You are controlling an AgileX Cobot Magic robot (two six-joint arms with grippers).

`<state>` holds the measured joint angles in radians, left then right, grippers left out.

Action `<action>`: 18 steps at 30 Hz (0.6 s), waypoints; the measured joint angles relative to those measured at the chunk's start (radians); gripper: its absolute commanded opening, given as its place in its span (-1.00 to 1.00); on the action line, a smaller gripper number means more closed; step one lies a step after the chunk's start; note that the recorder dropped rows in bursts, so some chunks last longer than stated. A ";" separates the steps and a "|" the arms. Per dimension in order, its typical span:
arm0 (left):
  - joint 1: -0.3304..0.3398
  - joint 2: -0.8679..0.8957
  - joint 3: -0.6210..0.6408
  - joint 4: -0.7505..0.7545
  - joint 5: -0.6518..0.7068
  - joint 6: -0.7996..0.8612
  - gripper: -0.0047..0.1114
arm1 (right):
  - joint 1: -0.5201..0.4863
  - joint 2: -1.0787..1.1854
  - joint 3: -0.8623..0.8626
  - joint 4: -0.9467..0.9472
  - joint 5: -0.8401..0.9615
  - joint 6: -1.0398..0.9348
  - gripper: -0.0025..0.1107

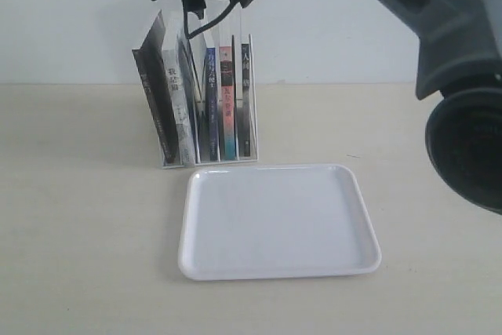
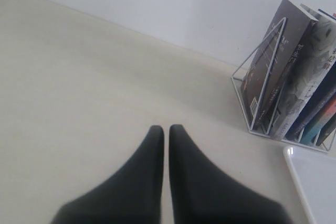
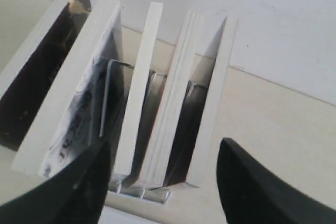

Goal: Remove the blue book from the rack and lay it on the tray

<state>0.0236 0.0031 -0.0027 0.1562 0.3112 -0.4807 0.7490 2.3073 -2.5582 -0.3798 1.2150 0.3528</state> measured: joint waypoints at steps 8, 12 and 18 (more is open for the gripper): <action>0.000 0.000 0.000 0.000 0.000 0.000 -0.85 | -0.025 -0.002 0.000 -0.019 0.004 -0.032 -0.86; 0.000 0.000 0.000 0.000 0.000 0.000 -0.85 | -0.037 -0.017 0.000 -0.004 0.006 -0.093 -0.96; 0.000 0.000 0.000 0.000 0.000 0.000 -0.85 | -0.038 -0.135 0.116 -0.023 0.004 -0.133 -0.96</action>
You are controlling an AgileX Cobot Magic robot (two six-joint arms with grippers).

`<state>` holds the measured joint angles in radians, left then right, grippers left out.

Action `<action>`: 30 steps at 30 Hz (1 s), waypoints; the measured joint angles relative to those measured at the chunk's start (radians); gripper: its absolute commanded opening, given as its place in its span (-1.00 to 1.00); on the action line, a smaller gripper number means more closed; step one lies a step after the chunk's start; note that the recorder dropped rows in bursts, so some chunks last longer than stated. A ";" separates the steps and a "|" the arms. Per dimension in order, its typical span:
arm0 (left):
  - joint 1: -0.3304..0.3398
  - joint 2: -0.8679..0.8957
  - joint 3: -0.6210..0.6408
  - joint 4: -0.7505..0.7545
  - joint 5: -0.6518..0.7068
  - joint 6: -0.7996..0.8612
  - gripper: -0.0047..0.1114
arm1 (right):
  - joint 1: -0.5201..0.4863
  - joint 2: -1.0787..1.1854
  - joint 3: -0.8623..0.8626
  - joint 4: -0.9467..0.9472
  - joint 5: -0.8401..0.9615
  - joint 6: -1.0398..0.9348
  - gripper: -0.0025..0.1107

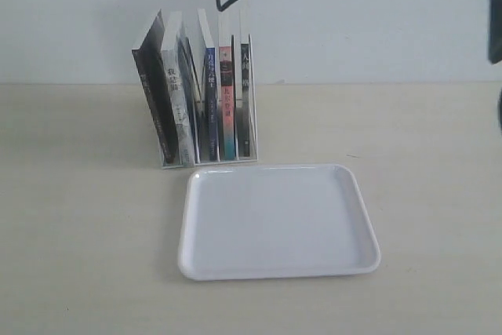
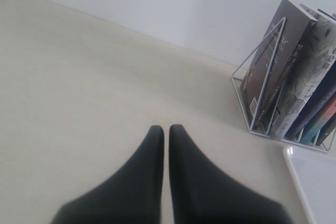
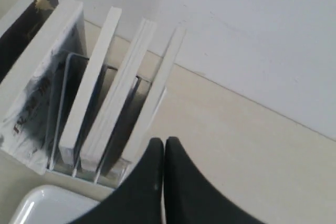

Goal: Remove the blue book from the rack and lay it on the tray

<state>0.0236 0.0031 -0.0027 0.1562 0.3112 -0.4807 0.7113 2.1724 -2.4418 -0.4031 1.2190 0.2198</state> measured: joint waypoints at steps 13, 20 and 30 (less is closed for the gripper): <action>0.000 0.000 0.000 0.000 0.000 0.000 -0.85 | -0.142 -0.171 0.472 0.158 -0.257 0.075 -0.96; 0.000 0.000 0.000 0.000 0.000 0.000 -0.85 | -0.142 -0.167 0.476 0.242 -0.453 0.073 0.08; 0.000 0.000 0.000 0.000 0.000 0.000 -0.85 | -0.142 -0.103 0.476 0.312 -0.528 0.069 -0.07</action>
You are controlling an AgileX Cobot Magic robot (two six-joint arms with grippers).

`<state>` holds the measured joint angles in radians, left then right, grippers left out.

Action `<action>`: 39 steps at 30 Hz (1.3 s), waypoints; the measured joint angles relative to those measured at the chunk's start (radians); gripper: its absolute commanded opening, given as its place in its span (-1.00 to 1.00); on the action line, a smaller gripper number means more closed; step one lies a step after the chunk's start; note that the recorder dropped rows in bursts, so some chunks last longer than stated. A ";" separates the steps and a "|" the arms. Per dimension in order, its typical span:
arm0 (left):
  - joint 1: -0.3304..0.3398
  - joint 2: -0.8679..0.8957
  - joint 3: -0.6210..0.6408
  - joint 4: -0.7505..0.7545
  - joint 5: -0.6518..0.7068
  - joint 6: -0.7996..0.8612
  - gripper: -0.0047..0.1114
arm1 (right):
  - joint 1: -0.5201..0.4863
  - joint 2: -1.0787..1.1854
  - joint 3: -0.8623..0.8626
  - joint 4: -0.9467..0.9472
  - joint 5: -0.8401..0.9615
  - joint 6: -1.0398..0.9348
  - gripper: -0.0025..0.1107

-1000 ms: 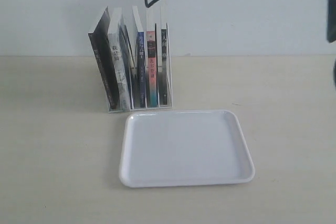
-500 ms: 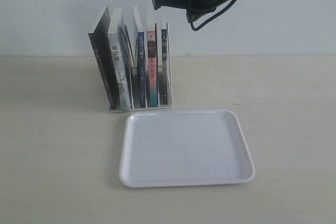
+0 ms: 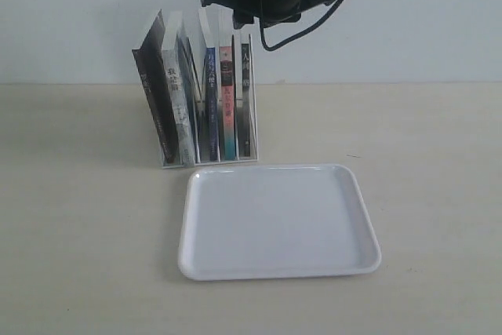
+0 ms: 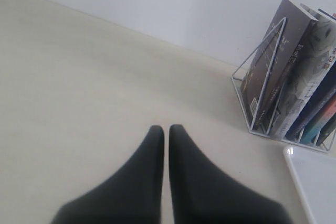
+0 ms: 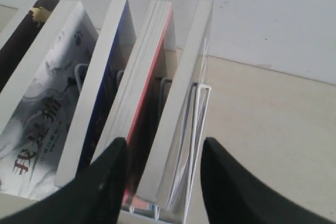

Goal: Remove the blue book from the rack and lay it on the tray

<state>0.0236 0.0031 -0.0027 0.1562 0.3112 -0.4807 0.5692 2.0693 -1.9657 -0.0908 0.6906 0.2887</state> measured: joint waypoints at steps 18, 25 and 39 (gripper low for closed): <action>0.000 0.000 0.000 0.000 0.000 0.000 -0.85 | 0.000 0.066 0.000 0.010 -0.017 0.000 -0.08; 0.000 0.000 0.000 0.000 0.000 0.000 -0.85 | 0.000 0.094 0.000 0.010 -0.017 0.007 -0.82; 0.000 0.000 0.000 0.000 0.000 0.000 -0.85 | -0.004 0.110 -0.451 0.000 0.343 -0.007 -0.96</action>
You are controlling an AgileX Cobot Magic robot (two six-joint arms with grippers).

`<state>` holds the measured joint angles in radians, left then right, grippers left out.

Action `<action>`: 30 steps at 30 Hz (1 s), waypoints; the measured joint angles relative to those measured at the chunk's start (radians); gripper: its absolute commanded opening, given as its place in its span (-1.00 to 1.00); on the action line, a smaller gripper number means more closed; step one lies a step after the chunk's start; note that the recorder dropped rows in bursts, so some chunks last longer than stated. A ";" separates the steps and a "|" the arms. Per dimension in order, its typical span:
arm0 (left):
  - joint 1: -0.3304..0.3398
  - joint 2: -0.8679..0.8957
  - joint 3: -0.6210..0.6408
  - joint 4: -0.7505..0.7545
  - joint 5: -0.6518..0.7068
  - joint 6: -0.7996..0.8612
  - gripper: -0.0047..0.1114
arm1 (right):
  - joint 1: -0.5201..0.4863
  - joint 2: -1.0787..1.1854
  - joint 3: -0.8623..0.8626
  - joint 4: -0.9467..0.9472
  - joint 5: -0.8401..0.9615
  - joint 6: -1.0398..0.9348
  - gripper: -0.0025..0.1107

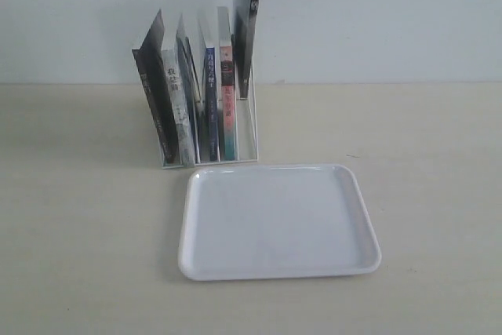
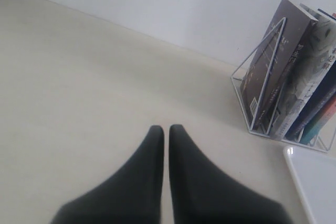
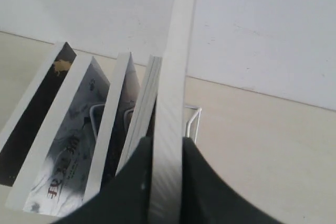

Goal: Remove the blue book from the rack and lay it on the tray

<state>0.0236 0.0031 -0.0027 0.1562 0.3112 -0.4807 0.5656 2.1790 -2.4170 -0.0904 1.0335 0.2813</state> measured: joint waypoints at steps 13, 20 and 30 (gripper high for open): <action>0.000 0.000 0.000 0.000 0.000 0.000 -0.85 | 0.004 -0.004 -0.013 -0.023 0.095 -0.015 -0.96; 0.000 0.000 0.000 0.000 0.000 0.000 -0.85 | 0.004 -0.004 -0.013 -0.029 0.095 -0.015 -0.96; 0.000 0.000 0.000 0.000 0.000 0.000 -0.85 | 0.004 -0.004 -0.013 -0.029 0.095 -0.015 -0.96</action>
<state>0.0236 0.0031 -0.0027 0.1562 0.3112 -0.4807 0.5692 2.1755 -2.4301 -0.1195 1.1289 0.2665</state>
